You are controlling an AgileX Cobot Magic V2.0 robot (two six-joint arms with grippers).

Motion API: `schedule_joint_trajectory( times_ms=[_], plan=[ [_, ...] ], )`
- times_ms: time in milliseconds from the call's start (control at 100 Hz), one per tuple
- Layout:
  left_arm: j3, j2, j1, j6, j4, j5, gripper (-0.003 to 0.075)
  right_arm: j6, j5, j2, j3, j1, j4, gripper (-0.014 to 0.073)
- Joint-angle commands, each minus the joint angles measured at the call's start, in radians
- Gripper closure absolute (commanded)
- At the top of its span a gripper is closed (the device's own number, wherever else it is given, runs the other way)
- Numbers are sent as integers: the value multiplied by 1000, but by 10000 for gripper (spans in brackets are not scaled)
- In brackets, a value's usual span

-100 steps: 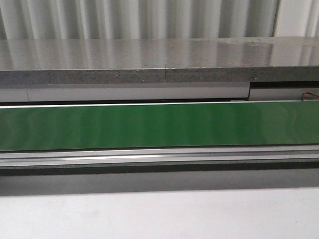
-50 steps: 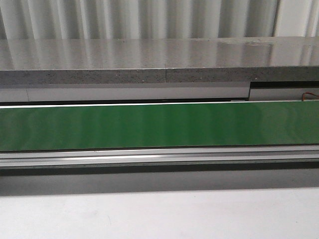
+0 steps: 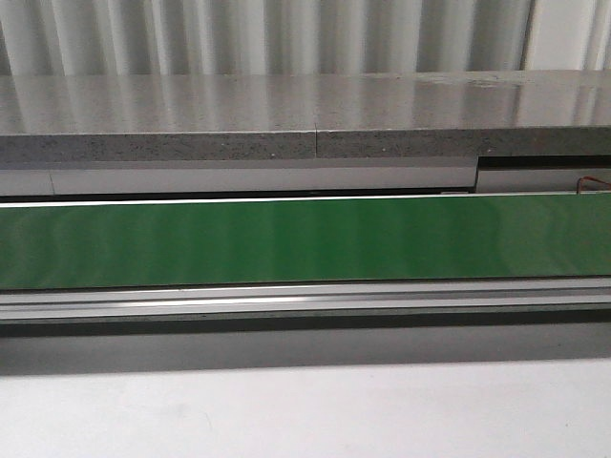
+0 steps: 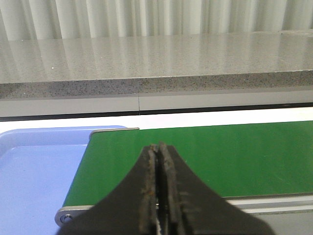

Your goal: Move button from right to left

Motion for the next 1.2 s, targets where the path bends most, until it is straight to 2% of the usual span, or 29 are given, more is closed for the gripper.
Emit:
schedule_joint_trajectory(
  times_ms=[0, 440, 530, 580, 700, 750, 800, 1020, 1190],
  plan=[
    [39, -32, 3, -11, -7, -77, 741, -3, -9, 104, -83, -3, -21, 660],
    [39, -32, 3, -11, -7, -77, 741, -3, 28, 542, -282, -3, 39, 640],
    [39, -32, 3, -11, -7, -77, 741, -3, 76, 613, -331, -3, 43, 557],
    [39, -32, 3, -11, -7, -77, 741, -3, 103, 651, -358, -3, 46, 476],
    [39, -32, 3, -11, -7, -77, 741, -3, 142, 737, -417, -3, 63, 211],
    [39, -32, 3, -11, -7, -77, 741, -3, 164, 768, -440, -3, 72, 127],
    [39, -32, 3, -11, -7, -77, 741, -3, 185, 800, -462, -3, 76, 79],
    [39, -32, 3, -11, -7, -77, 741, -3, 211, 880, -526, -34, 75, 73],
    [39, -32, 3, -11, -7, -77, 741, -3, 204, 944, -567, -153, 74, 73]
  ],
)
